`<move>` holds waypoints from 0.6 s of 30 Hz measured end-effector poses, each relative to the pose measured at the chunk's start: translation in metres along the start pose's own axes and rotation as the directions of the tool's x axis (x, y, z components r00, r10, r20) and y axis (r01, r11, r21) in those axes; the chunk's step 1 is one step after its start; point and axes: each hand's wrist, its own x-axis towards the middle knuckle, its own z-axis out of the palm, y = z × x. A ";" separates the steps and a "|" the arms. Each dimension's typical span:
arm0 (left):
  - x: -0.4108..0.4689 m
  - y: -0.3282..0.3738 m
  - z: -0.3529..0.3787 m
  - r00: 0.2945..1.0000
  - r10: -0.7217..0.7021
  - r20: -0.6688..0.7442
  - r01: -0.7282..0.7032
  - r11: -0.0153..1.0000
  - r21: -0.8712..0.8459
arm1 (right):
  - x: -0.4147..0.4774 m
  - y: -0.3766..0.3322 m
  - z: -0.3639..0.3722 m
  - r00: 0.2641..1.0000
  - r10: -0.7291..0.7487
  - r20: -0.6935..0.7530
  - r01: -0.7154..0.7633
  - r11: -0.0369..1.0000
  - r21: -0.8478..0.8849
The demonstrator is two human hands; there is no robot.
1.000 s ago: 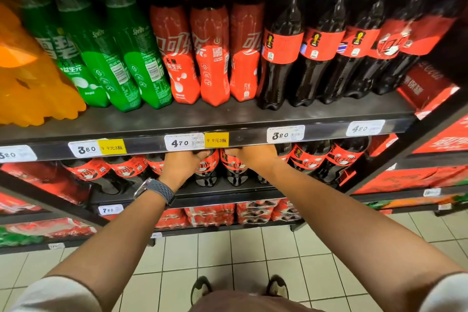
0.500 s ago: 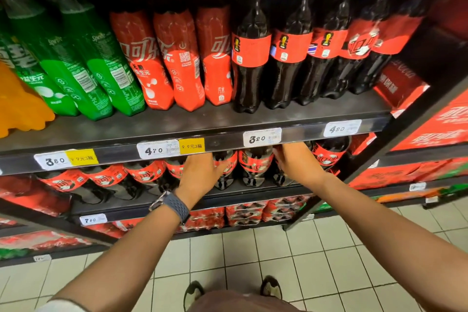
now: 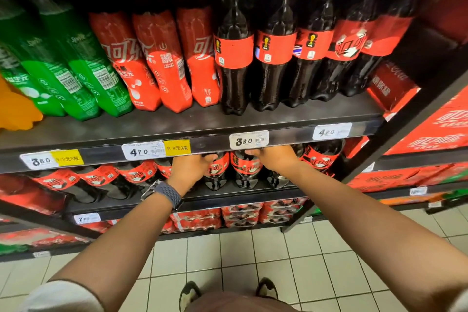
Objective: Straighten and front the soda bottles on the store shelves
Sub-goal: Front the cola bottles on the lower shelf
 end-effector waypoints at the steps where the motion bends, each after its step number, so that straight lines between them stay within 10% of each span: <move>1: 0.000 -0.001 0.000 1.000 -0.008 -0.011 0.008 1.000 0.000 | 0.000 0.000 0.001 1.000 0.005 0.005 -0.005 1.000 -0.023; 8: -0.012 0.012 0.002 0.998 -0.012 -0.057 0.021 0.989 0.146 | -0.010 0.001 -0.004 0.994 -0.108 -0.012 0.108 0.994 -0.024; 14: -0.033 0.040 0.021 0.925 0.333 -0.183 -0.272 0.916 0.295 | -0.059 0.058 -0.019 0.871 -0.383 -0.308 0.331 0.920 -0.209; 18: -0.018 0.071 0.024 0.965 0.255 -0.057 -0.239 0.949 0.204 | -0.069 0.097 -0.030 0.924 -0.223 -0.311 0.178 0.970 -0.169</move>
